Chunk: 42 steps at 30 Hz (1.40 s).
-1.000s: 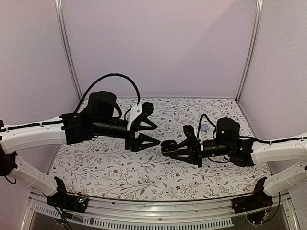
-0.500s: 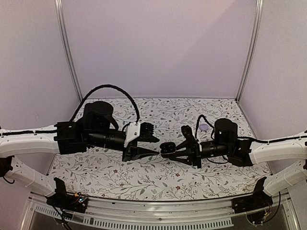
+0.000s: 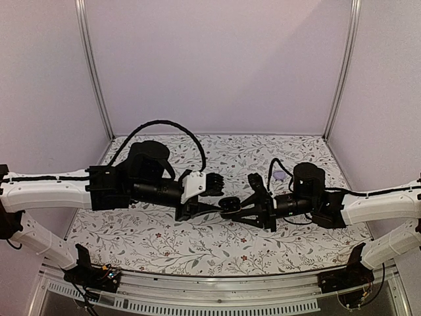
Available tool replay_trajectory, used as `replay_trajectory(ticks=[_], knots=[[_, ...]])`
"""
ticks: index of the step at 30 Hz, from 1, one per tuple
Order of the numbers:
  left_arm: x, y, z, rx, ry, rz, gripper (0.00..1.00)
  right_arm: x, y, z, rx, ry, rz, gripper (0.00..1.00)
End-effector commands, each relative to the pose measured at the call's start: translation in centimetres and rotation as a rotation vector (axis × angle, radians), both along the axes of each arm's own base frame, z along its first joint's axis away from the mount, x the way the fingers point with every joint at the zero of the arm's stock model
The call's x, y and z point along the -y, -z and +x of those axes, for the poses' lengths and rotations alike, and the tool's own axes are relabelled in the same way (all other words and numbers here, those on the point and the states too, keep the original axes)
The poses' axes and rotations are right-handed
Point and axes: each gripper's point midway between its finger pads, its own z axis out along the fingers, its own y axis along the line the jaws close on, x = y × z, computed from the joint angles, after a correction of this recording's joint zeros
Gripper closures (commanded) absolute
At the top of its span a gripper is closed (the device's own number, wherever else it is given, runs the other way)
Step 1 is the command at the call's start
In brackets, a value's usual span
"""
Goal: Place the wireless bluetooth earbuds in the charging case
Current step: Adjust the left earbud in the left side groove of the charging case.
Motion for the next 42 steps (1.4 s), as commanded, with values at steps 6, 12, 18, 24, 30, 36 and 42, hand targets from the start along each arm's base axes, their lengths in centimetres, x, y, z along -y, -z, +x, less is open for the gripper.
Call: replay_trajectory(ticks=[6, 12, 18, 24, 30, 36, 42], knots=[[0.4, -0.7, -1.2, 0.011, 0.057, -0.002, 0.68, -0.4, -1.0, 0.0, 0.0, -0.019, 0.023, 1.0], [0.5, -0.4, -1.6, 0.01, 0.073, 0.012, 0.71, -0.4, -0.9, 0.1, -0.003, -0.018, 0.021, 1.0], [0.7, 0.1, -1.4, 0.015, 0.061, 0.029, 0.71, -0.4, -1.0, -0.1, -0.002, -0.025, 0.025, 1.0], [1.0, 1.1, -0.9, 0.002, 0.043, 0.06, 0.7, -0.4, -1.1, -0.3, 0.001, -0.034, 0.027, 1.0], [0.9, 1.6, -1.0, 0.004, 0.048, 0.091, 0.72, -0.3, -1.1, -0.3, 0.004, -0.036, 0.029, 1.0], [0.2, 2.3, -0.7, 0.029, 0.036, 0.153, 0.79, -0.3, -1.2, -0.4, 0.003, -0.039, 0.031, 1.0], [-0.2, 3.0, -0.3, 0.048, 0.017, 0.207, 0.87, -0.3, -1.4, -0.5, 0.004, -0.044, 0.036, 1.0]])
